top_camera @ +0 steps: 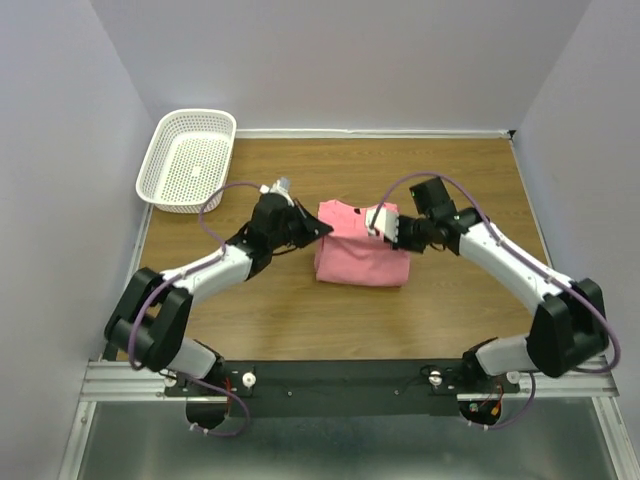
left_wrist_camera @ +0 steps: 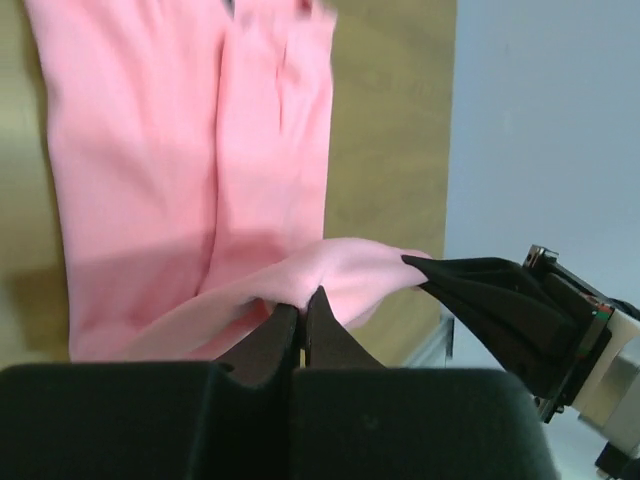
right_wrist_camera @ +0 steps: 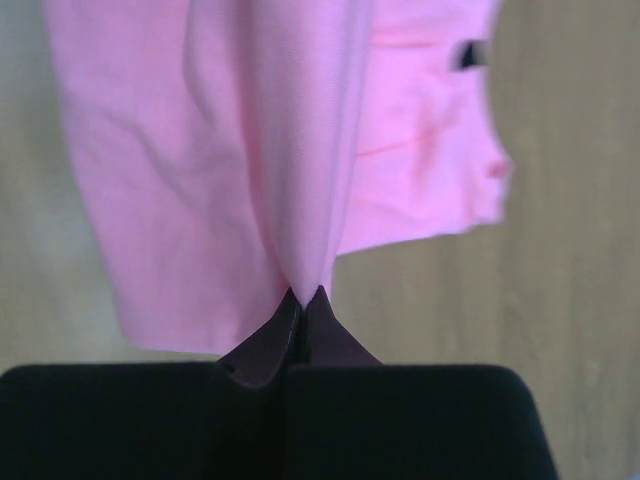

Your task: Fold and stack the t-shirts

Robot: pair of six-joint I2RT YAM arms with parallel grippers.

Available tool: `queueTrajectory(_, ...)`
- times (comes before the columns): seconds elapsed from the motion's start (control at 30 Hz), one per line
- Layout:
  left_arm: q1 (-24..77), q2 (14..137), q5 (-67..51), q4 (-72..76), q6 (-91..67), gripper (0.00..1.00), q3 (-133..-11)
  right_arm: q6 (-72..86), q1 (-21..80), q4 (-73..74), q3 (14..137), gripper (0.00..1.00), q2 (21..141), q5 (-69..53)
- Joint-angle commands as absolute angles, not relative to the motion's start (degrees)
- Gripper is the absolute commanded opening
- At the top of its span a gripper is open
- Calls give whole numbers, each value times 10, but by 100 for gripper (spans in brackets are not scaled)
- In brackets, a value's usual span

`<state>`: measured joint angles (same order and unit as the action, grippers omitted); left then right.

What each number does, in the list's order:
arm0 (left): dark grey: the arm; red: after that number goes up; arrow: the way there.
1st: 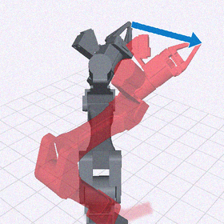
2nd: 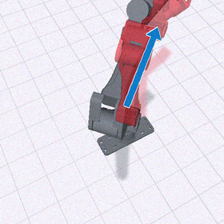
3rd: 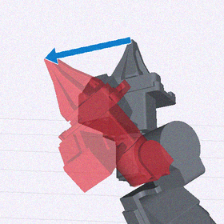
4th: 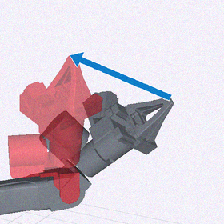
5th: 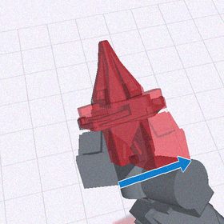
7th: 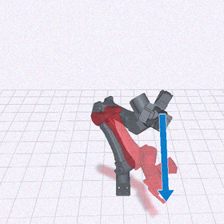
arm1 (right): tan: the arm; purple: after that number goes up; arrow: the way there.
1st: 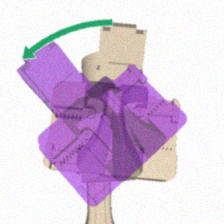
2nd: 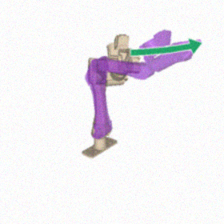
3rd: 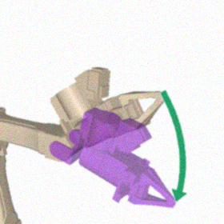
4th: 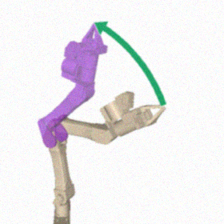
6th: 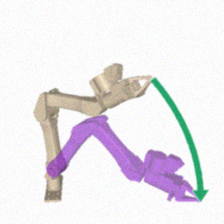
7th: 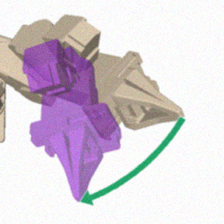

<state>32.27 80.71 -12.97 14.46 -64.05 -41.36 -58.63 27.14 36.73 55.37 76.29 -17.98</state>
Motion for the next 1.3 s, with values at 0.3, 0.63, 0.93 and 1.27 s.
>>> queueTrajectory(0.3,215,1176,-217,153,-520,0,-786,-509,171,249,873,0,1106,-134)
queueTrajectory(0.63,192,1221,-228,141,-523,0,-834,-488,169,240,944,1,1197,-129)
queueTrajectory(0.93,185,1245,-238,131,-526,0,-853,-466,169,239,987,2,1227,-117)
queueTrajectory(1.27,185,1202,-282,167,-533,0,-810,-470,169,239,910,1,1153,-154)
